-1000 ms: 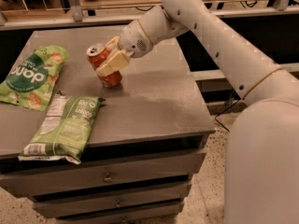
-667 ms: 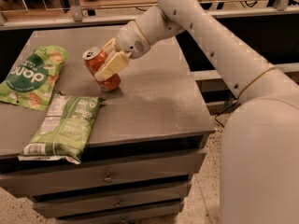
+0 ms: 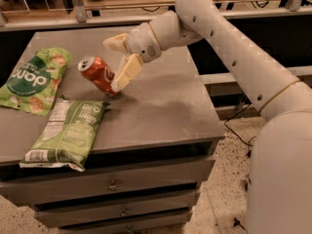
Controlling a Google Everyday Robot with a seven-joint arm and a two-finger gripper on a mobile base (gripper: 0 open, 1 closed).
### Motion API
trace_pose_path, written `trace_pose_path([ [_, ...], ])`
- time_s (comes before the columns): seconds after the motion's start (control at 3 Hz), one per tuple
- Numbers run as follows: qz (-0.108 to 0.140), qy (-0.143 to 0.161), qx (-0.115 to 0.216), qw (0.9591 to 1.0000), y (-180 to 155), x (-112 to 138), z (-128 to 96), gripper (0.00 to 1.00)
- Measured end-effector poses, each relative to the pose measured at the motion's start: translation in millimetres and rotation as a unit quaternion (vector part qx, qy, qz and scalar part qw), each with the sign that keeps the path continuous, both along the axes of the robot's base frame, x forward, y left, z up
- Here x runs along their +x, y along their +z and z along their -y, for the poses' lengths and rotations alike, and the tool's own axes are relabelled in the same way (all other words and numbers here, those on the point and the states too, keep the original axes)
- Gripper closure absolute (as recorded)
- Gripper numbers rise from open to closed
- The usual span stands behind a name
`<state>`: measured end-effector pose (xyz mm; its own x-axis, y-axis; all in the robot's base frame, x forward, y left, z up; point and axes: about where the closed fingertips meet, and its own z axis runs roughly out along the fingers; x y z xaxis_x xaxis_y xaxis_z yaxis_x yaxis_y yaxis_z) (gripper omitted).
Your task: Move coke can near green jalapeno chip bag
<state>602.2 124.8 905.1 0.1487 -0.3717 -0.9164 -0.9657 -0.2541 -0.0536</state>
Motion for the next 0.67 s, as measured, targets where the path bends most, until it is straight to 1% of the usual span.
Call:
trace_pose_path([
  [0.33,0.001,0.005,0.027,0.9996,4.3,-1.6,5.8,0.00],
  [0.67,0.001,0.005,0.027,0.9996,4.3,-1.6,5.8,0.00],
])
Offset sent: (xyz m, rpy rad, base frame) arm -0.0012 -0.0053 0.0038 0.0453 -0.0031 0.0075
